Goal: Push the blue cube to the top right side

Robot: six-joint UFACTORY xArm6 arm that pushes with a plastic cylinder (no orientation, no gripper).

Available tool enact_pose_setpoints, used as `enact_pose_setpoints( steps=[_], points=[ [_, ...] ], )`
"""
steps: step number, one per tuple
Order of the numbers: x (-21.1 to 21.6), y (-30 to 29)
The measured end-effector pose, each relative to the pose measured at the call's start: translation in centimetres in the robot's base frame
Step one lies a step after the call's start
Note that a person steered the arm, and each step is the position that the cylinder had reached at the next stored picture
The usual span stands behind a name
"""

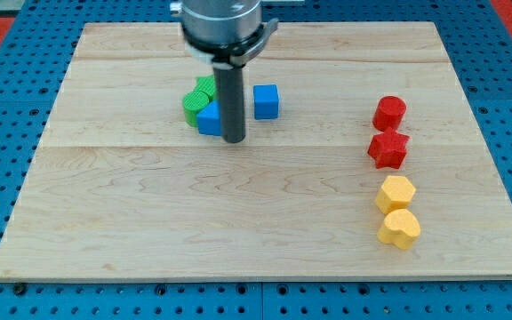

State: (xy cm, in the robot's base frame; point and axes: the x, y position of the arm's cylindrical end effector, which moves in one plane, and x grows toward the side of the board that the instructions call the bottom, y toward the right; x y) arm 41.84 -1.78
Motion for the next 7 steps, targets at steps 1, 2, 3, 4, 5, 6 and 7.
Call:
enact_pose_setpoints(
  steps=[1, 2, 3, 4, 5, 6, 7],
  points=[
    [-2.2, 7.0],
    [-3.5, 13.1],
    [-3.7, 14.3],
    [-3.7, 14.3],
    [-4.5, 16.3],
    [-5.8, 18.5],
    [-6.4, 19.0]
  ],
)
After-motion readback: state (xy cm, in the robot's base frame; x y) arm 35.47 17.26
